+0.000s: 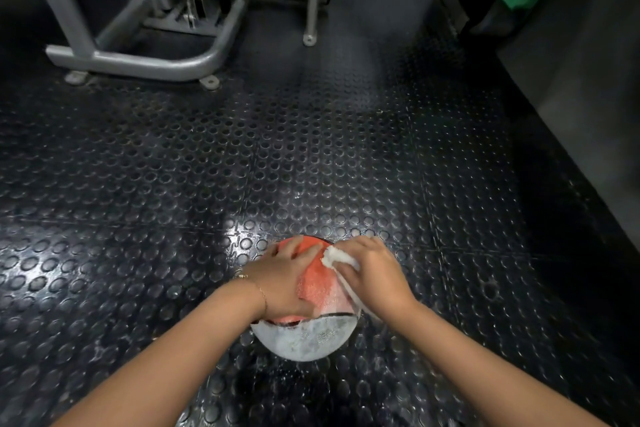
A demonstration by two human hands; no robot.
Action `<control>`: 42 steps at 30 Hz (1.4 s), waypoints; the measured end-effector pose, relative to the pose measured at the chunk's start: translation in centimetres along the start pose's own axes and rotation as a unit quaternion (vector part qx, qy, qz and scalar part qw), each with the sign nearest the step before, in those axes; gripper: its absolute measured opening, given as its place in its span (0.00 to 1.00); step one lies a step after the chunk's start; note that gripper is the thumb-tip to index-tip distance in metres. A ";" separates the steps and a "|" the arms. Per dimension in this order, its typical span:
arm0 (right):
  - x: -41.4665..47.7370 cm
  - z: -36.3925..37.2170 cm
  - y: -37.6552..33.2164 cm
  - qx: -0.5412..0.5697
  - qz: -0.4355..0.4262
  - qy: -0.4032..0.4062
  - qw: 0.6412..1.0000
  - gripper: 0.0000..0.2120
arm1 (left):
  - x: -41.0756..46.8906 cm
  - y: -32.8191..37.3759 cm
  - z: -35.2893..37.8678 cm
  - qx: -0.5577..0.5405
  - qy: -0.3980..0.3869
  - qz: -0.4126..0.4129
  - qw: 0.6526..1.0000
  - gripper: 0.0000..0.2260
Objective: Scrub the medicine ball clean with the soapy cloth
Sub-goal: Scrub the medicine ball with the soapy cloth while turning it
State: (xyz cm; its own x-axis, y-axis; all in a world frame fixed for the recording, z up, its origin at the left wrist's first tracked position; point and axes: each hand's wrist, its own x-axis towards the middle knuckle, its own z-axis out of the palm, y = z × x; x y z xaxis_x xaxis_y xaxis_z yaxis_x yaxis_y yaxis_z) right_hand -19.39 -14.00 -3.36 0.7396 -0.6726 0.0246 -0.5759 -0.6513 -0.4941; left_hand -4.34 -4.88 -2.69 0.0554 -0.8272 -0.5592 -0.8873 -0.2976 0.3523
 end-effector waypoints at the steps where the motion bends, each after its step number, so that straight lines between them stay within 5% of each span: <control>1: 0.1 0.1 -0.2 -0.004 -0.005 0.004 1.000 0.14 | 0.0 0.1 -0.1 -0.001 0.008 -0.004 1.000 0.45; 9: -2.4 0.7 -0.3 -0.028 -0.106 -0.018 0.994 0.11 | -1.1 -1.0 1.4 -0.122 0.045 -0.079 0.988 0.47; 14: -0.9 0.3 -0.1 -0.018 -0.033 0.010 0.999 0.11 | -0.7 -0.1 1.7 -0.115 0.055 -0.108 0.986 0.45; 19: -2.8 1.0 -0.6 -0.041 -0.102 -0.004 0.994 0.15 | -0.9 -0.8 1.1 -0.164 0.058 -0.108 0.979 0.45; 25: -0.7 0.8 -1.0 -0.029 -0.045 0.034 0.998 0.12 | -0.6 -0.5 1.5 -0.168 0.071 -0.141 0.973 0.46; 36: 0.5 0.8 -2.1 -0.087 -0.108 0.007 0.990 0.12 | -1.2 -1.7 1.2 -0.243 0.075 -0.175 0.951 0.45; 42: 0.2 1.0 -2.0 -0.079 -0.158 0.025 0.984 0.09 | -0.7 -2.0 1.2 -0.174 0.082 -0.080 0.978 0.45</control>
State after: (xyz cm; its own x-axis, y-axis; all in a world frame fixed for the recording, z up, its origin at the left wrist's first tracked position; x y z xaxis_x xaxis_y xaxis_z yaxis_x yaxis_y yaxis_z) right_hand -17.68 -12.46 -3.26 0.8743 -0.4420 0.2005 -0.3701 -0.8744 -0.3138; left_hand -3.18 -3.15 -3.89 0.2787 -0.8134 -0.5105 -0.6533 -0.5502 0.5201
